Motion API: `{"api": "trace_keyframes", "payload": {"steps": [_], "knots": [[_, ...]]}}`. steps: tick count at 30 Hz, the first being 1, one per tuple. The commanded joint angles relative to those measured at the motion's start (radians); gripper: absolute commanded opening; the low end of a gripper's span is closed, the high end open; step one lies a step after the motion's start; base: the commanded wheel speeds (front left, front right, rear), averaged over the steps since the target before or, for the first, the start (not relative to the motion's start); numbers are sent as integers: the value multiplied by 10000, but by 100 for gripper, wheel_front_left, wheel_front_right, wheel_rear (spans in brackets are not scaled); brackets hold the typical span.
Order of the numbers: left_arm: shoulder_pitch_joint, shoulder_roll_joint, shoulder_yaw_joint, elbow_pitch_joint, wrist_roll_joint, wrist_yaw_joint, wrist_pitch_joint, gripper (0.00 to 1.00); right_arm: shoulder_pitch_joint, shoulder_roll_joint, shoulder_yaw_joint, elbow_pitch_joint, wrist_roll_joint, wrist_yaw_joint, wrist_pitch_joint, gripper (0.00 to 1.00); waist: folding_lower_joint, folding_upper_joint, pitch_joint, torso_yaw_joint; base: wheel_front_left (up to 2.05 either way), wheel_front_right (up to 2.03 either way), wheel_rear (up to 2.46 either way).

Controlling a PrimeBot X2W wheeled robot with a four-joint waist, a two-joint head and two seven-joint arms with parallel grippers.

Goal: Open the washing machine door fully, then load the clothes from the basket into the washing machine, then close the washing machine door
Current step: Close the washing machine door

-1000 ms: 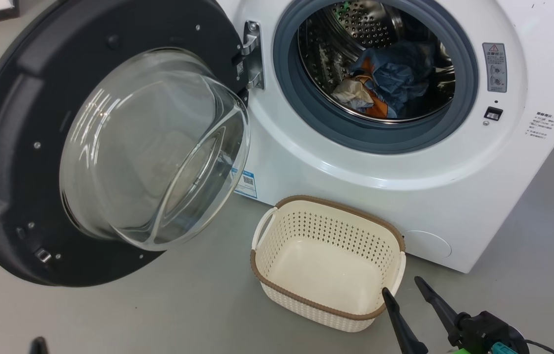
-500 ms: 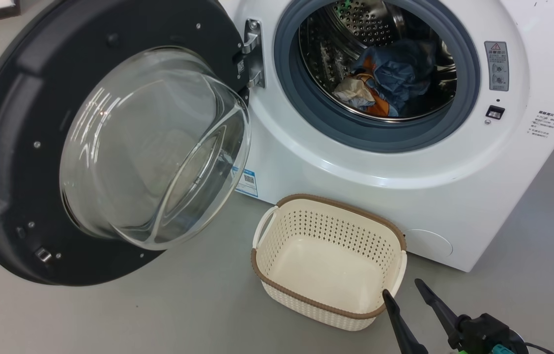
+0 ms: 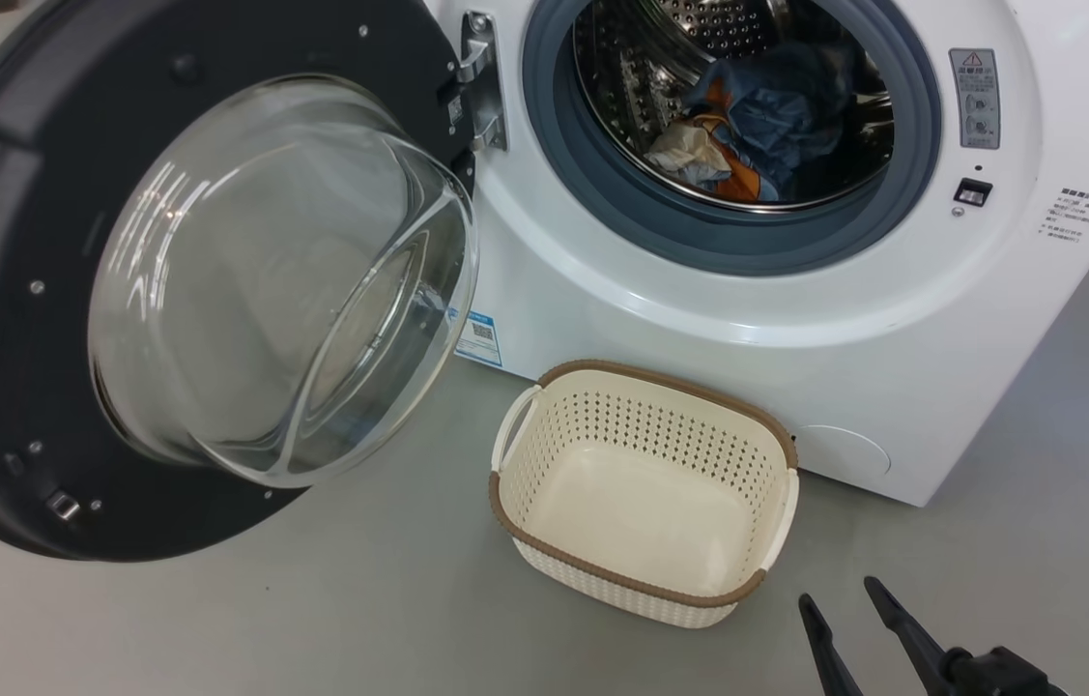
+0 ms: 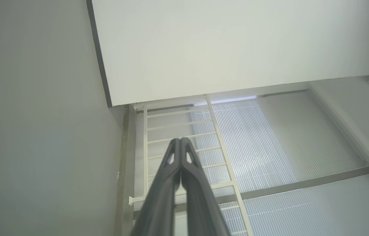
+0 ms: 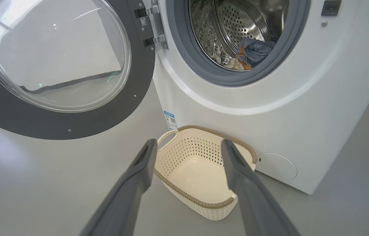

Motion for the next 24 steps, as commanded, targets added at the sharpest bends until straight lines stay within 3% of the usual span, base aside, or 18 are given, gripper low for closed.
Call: {"api": "trace_keyframes", "payload": {"steps": [1, 15, 24], "knots": [[-579, 857, -51, 265, -89, -189, 420, 0, 37, -149, 116, -305, -100, 16, -49, 100, 0, -1, 106, -62, 0, 0, 0], [-1531, 1798, -1074, 2555, -54, -940, 2112, 0, 260, -627, 2, -550, -201, 16, -49, 100, 0, -1, 370, -937, 0, 0, 0], [-1360, 1805, -1426, 2534, -215, -978, 3171, 0, 346, -699, 44, -593, -181, 16, -49, 100, 0, -1, 376, -1278, 0, 0, 0]]}}
